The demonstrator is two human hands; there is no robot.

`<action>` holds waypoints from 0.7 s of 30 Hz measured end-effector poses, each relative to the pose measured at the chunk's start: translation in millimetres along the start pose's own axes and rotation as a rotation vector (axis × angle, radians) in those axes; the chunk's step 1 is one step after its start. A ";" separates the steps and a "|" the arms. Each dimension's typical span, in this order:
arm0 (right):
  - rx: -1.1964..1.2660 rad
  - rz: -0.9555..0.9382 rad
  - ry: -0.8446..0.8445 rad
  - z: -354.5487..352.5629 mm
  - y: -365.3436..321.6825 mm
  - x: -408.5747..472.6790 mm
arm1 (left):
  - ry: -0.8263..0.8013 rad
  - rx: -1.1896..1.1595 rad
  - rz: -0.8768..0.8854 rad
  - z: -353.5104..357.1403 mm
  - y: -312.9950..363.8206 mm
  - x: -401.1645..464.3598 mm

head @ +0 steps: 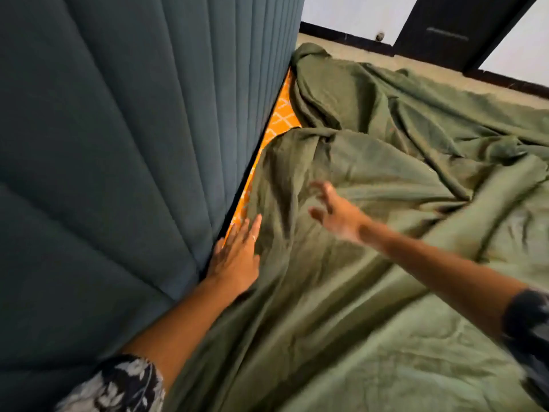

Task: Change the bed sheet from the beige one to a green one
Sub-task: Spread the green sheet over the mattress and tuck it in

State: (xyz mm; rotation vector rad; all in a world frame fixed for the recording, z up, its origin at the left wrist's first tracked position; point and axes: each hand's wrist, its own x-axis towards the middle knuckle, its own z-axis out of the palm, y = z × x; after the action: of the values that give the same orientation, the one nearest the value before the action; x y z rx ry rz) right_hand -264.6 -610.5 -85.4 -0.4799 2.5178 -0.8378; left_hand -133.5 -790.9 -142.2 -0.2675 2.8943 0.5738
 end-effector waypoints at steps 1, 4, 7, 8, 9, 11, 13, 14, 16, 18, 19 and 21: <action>-0.063 0.021 -0.092 16.0 17.3 -29.7 | -0.029 0.070 0.022 11.7 -4.5 -11.7; -0.147 0.083 -0.265 47.2 60.7 -119.9 | -0.057 0.216 0.078 38.1 -9.5 -44.9; -0.124 0.158 -0.342 53.4 91.9 -188.6 | -0.047 0.261 0.088 62.9 -2.3 -69.4; -0.087 0.211 -0.340 52.1 105.0 -209.2 | -0.047 0.273 0.120 67.0 6.3 -77.8; -0.054 0.268 -0.317 49.7 114.2 -226.6 | -0.064 0.284 0.140 68.7 15.7 -86.7; 0.010 0.358 -0.256 42.5 128.4 -259.9 | -0.114 0.287 0.173 72.9 37.0 -106.3; 0.032 0.418 -0.192 36.3 143.8 -288.1 | -0.172 0.293 0.213 76.2 55.7 -125.9; 0.022 0.425 -0.160 32.8 152.6 -301.4 | -0.201 0.304 0.217 77.3 62.9 -135.2; -0.018 0.431 -0.131 23.4 166.5 -334.6 | -0.268 0.343 0.260 73.6 87.1 -153.7; -0.057 0.430 -0.119 13.0 175.8 -370.0 | -0.314 0.380 0.236 56.6 117.8 -170.8; -0.061 0.447 -0.113 7.9 182.7 -389.4 | -0.327 0.389 0.261 52.7 133.7 -177.5; -0.044 0.502 -0.115 -5.7 198.0 -436.1 | -0.375 0.384 0.272 43.2 167.9 -188.5</action>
State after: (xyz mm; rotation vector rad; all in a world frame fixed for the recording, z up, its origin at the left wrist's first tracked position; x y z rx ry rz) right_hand 63.7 -261.8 -76.3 0.0946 2.3927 -0.5434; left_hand 19.8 -594.8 -81.8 0.2629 2.6091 0.0775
